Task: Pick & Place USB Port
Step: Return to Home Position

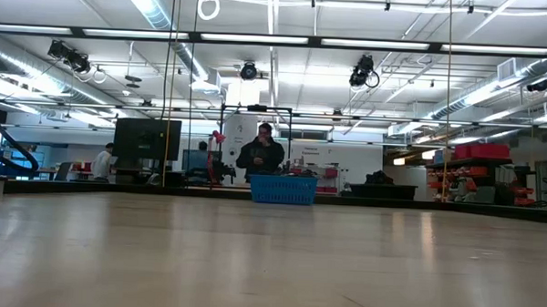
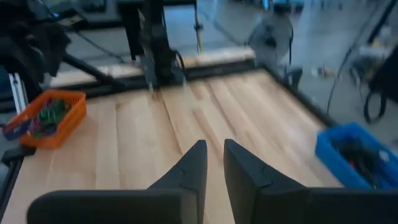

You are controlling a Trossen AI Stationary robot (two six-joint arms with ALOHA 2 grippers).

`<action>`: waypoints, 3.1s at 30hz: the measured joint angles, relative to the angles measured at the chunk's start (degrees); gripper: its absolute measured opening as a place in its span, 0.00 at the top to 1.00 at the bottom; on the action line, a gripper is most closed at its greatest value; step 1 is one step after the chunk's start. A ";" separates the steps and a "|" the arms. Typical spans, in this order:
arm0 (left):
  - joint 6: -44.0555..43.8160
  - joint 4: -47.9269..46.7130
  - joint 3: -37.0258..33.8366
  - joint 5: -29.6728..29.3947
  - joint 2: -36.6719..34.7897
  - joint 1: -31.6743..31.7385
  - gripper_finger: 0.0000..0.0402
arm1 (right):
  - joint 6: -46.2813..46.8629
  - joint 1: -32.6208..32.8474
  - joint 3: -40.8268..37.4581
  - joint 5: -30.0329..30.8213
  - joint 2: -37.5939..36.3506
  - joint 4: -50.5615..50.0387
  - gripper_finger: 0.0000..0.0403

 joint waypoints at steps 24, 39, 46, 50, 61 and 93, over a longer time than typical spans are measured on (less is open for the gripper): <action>15.14 6.25 -16.99 -19.95 -2.48 32.14 0.72 | -19.41 -12.29 -28.09 -21.82 0.12 62.29 0.87; 57.22 68.32 -34.29 26.70 -17.26 54.20 0.72 | -20.91 -16.92 -29.17 -23.23 4.42 64.32 0.87; 57.23 68.77 -34.23 49.20 -17.18 65.06 0.72 | -22.51 -20.15 -29.17 -26.70 4.53 68.22 0.87; 53.65 67.70 -34.25 49.33 -17.50 68.92 0.72 | -14.73 -21.11 -29.18 -26.60 5.15 62.01 0.87; 49.88 68.16 -34.16 49.11 -17.51 70.10 0.72 | -5.79 -21.10 -29.17 -27.18 5.10 58.30 0.87; 49.94 82.54 -52.72 49.39 -60.65 69.56 0.72 | -5.77 -21.71 -63.76 -26.58 -29.78 50.97 0.87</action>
